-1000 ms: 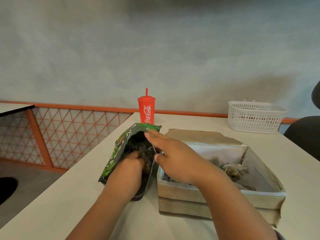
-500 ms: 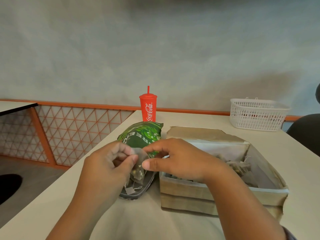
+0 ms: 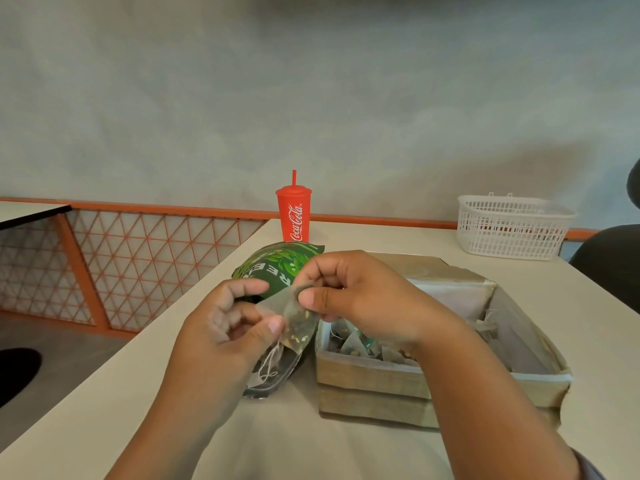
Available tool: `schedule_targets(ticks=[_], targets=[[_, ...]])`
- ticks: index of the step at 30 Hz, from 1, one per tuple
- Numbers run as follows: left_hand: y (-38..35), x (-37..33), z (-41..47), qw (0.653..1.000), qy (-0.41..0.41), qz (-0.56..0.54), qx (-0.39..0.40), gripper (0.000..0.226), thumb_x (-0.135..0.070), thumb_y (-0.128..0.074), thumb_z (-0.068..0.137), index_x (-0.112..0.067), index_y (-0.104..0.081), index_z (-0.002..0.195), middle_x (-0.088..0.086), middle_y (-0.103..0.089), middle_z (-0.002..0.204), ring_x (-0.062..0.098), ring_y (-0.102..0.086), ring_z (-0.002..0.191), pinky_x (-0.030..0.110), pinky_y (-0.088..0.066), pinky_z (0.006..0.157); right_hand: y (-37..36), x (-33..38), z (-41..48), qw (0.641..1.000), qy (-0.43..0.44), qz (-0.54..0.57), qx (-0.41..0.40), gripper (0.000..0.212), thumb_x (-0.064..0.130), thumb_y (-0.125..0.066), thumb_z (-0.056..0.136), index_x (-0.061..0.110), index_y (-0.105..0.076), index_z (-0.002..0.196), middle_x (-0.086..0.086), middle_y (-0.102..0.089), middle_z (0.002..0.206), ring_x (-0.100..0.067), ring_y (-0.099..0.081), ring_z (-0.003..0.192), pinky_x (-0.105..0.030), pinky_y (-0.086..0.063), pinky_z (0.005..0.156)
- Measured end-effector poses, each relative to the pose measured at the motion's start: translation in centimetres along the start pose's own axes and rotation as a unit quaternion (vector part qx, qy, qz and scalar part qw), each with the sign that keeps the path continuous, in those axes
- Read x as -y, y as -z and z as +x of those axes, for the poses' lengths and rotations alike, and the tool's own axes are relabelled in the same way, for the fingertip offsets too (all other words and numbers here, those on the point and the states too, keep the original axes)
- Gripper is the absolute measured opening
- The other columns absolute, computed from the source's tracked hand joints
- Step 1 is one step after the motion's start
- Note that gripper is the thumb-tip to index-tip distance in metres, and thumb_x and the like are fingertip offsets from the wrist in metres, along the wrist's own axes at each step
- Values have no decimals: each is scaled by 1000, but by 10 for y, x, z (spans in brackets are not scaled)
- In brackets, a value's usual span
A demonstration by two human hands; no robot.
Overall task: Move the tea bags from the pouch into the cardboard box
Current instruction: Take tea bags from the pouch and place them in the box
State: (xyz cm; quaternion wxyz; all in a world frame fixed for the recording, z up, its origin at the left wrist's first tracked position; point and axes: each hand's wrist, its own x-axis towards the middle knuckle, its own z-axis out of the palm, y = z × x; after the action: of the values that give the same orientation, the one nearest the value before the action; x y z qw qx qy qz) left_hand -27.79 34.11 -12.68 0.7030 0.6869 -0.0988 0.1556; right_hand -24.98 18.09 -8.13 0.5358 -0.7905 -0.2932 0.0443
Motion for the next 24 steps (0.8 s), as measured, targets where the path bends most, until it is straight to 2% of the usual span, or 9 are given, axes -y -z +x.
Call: schedule_targets(ticks=[3, 6, 8, 10, 13, 16, 18, 24], targets=[[-3, 7, -5, 999, 24, 5, 39, 31, 1, -74, 71, -17, -62, 92, 5, -66, 64, 13, -58, 57, 17, -47, 48, 0, -2, 1, 999, 1, -3, -38, 10, 4, -64, 84, 14, -64, 85, 4, -60, 63, 1, -54, 55, -13, -44, 59], [-8, 8, -10, 995, 44, 5, 86, 19, -14, -70, 61, -16, -67, 79, 10, -67, 66, 15, -56, 57, 20, -43, 47, 1, -2, 1, 998, 1, -18, -58, 11, 6, -69, 80, 12, -65, 88, 3, -63, 64, -7, -58, 62, -26, -49, 71], [-11, 6, -11, 995, 47, -1, 92, 10, -8, -76, 66, -11, -68, 72, 10, -69, 66, 14, -58, 56, 18, -45, 50, 0, -1, 1, 998, 5, -30, -63, 9, 7, -70, 79, 12, -65, 85, 3, -63, 63, -13, -58, 65, -32, -50, 72], [-14, 5, -12, 996, 47, -3, 79, 12, -4, -67, 79, -9, -68, 68, 9, -71, 67, 10, -62, 58, 15, -48, 52, 0, 0, 0, 997, 11, -38, -65, 7, 8, -70, 79, 11, -66, 84, 2, -64, 65, -14, -58, 66, -35, -52, 72], [-16, 5, -12, 997, 59, -29, 42, 22, -5, -58, 81, -12, -69, 64, 11, -70, 66, 10, -63, 58, 15, -51, 53, 5, 1, -3, 997, 22, -47, -57, 5, 15, -69, 80, 13, -68, 85, 8, -63, 68, -3, -57, 64, -24, -51, 69], [-19, 5, -12, 991, 93, -101, 0, 11, -8, -61, 73, -9, -65, 63, 12, -69, 64, 10, -64, 55, 15, -51, 49, 12, 3, -7, 997, 4, -73, -39, 4, 22, -68, 82, 18, -69, 84, 14, -60, 67, 8, -52, 56, -6, -39, 53], [-22, 5, -12, 985, 105, -136, -8, 4, -11, -62, 65, -8, -63, 62, 11, -69, 62, 10, -64, 53, 15, -51, 48, 14, 3, -8, 995, -4, -91, -38, 5, 19, -67, 83, 19, -68, 79, 14, -60, 65, 9, -50, 54, -3, -34, 49], [-26, 7, -15, 979, 118, -169, -9, 12, -11, -61, 61, -2, -58, 67, 11, -69, 63, 9, -66, 56, 15, -52, 49, 17, 1, -7, 990, -11, -133, -45, 17, 14, -62, 86, 21, -64, 71, 15, -59, 64, 9, -49, 55, -4, -36, 54]])
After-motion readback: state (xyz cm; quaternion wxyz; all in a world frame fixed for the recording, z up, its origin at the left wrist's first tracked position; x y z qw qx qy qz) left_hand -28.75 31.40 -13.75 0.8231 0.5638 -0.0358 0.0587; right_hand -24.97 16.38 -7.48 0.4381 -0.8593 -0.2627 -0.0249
